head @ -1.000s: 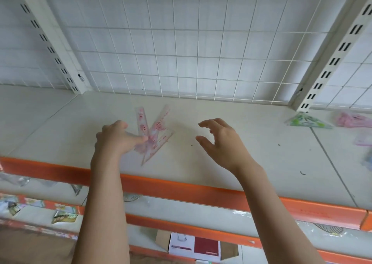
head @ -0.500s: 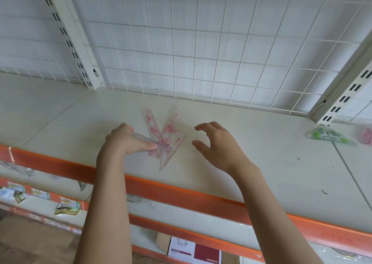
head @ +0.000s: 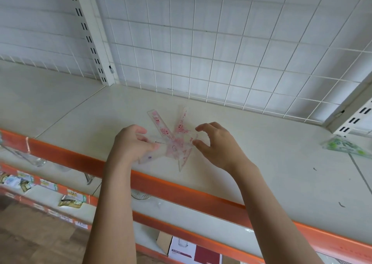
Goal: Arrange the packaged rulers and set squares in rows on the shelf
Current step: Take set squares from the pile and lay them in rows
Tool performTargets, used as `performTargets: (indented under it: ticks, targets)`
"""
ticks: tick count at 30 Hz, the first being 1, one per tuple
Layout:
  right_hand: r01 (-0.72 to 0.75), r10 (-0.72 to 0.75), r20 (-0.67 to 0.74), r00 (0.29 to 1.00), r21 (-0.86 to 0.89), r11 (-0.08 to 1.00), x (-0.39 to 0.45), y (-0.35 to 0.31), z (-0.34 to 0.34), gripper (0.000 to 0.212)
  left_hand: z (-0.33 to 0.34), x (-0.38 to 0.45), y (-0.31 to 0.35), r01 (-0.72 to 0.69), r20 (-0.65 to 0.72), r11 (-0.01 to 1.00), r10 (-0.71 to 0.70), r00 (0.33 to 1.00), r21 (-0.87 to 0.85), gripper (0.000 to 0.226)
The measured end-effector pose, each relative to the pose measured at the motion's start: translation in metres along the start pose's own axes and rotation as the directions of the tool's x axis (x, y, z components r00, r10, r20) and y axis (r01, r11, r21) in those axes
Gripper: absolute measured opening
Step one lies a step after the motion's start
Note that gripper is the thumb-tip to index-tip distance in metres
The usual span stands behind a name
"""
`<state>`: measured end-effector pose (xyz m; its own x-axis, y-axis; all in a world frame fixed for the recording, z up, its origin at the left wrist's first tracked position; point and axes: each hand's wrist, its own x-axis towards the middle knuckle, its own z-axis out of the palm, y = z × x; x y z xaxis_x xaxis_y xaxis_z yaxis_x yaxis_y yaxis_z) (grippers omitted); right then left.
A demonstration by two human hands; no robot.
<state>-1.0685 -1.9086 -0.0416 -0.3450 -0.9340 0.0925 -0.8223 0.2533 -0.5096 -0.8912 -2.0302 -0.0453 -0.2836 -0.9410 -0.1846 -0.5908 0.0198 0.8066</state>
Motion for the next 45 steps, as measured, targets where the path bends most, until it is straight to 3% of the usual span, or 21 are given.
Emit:
performTargets:
  ticks: [3, 6, 9, 13, 17, 21, 24, 29, 36, 41, 45]
  targets:
    - [-0.012, 0.012, -0.032, 0.999, 0.011, 1.0, 0.007, -0.006, 0.002, 0.036, -0.011, -0.007, -0.003, -0.048, 0.008, 0.991, 0.05, 0.999, -0.122, 0.037]
    - [-0.079, 0.083, -0.113, 0.99, 0.042, 0.996, 0.02, -0.015, 0.006, 0.03, -0.029, -0.014, -0.008, -0.149, -0.105, 0.949, 0.125, 0.987, -0.279, 0.011]
    - [-0.134, 0.136, -0.078, 0.988, 0.03, 0.991, 0.039, -0.028, 0.015, 0.03, -0.045, -0.021, -0.015, -0.196, -0.237, 0.863, 0.091, 0.967, -0.467, 0.012]
    - [-0.138, 0.136, -0.032, 0.99, -0.065, 0.988, 0.058, -0.053, 0.035, 0.048, -0.052, -0.032, -0.021, -0.26, -0.318, 0.827, 0.104, 0.942, -0.499, 0.014]
    - [-0.24, 0.251, 0.057, 0.966, -0.149, 0.959, 0.067, -0.066, 0.051, 0.066, -0.048, -0.041, -0.02, -0.261, -0.333, 0.79, 0.077, 0.94, -0.554, 0.015]
    - [-0.229, 0.261, 0.135, 0.956, -0.214, 0.95, 0.072, -0.064, 0.056, 0.051, -0.043, -0.045, -0.015, -0.254, -0.319, 0.759, 0.064, 0.945, -0.599, 0.012]
    - [-0.258, 0.273, 0.138, 0.952, -0.114, 0.959, 0.064, -0.059, 0.047, 0.03, -0.034, -0.046, -0.007, -0.264, -0.318, 0.762, 0.08, 0.945, -0.591, 0.007]
    - [-0.31, 0.313, 0.005, 0.95, 0.158, 0.938, 0.027, -0.03, 0.012, 0.009, -0.009, -0.047, 0.012, -0.284, -0.228, 0.755, 0.181, 0.957, -0.591, 0.021]
    - [-0.458, 0.509, -0.235, 0.828, 0.239, 0.856, -0.049, 0.043, -0.046, 0.009, 0.051, -0.062, 0.039, -0.292, -0.024, 0.788, 0.333, 0.943, -0.541, 0.023]
    - [-0.495, 0.579, -0.346, 0.738, 0.305, 0.813, -0.105, 0.074, -0.079, 0.013, 0.096, -0.088, 0.063, -0.279, 0.113, 0.822, 0.38, 0.918, -0.497, 0.071]
    - [-0.491, 0.592, -0.371, 0.715, 0.335, 0.804, -0.151, 0.098, -0.107, 0.027, 0.135, -0.117, 0.086, -0.338, 0.144, 0.829, 0.439, 0.887, -0.445, 0.076]
